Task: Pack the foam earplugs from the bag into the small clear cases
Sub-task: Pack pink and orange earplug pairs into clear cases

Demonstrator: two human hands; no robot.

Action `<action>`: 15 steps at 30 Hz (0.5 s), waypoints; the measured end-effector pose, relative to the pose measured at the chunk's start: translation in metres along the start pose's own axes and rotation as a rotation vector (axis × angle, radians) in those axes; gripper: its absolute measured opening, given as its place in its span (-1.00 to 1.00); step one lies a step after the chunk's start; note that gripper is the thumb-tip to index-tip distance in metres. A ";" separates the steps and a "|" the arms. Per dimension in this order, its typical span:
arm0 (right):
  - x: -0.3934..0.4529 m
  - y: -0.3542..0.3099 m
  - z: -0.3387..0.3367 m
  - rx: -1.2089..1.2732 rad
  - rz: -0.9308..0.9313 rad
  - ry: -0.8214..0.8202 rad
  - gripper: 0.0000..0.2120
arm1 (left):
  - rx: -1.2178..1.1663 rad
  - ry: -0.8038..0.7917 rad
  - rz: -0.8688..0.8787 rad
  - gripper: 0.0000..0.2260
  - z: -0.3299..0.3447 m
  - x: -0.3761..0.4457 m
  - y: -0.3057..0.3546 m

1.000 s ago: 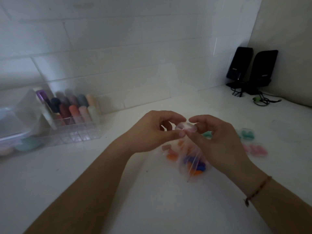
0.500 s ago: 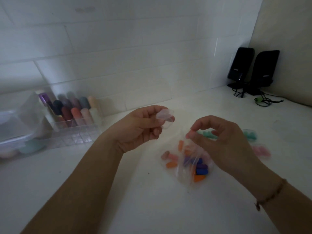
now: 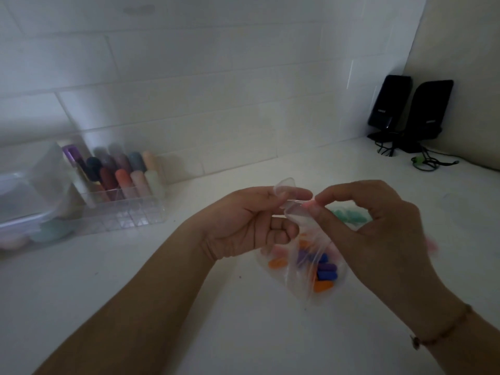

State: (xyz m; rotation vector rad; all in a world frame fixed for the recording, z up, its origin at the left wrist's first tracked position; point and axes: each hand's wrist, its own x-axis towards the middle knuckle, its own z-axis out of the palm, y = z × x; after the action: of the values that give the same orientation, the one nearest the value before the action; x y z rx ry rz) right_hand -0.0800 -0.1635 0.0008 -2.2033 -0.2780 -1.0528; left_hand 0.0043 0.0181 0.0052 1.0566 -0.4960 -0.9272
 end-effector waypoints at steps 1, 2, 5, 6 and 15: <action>0.000 0.001 0.002 -0.035 -0.036 -0.014 -0.90 | 0.002 0.002 0.002 -0.55 0.000 0.000 0.001; -0.001 0.002 0.005 -0.059 -0.075 -0.027 -0.94 | 0.008 0.001 0.001 -0.56 0.000 0.000 0.001; -0.002 0.004 0.007 -0.048 -0.123 -0.071 -0.95 | 0.036 -0.017 -0.004 -0.58 0.000 0.000 0.001; -0.002 0.004 0.007 -0.044 -0.128 -0.081 -0.91 | 0.038 -0.027 0.000 -0.59 0.000 0.000 0.001; -0.006 0.003 0.006 -0.007 -0.159 -0.279 -0.72 | 0.053 0.071 0.019 -0.65 -0.008 0.002 0.000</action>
State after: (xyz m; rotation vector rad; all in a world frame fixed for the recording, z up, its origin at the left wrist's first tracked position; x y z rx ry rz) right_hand -0.0790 -0.1620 -0.0078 -2.3649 -0.5817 -0.8256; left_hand 0.0109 0.0206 0.0012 1.1275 -0.4730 -0.8612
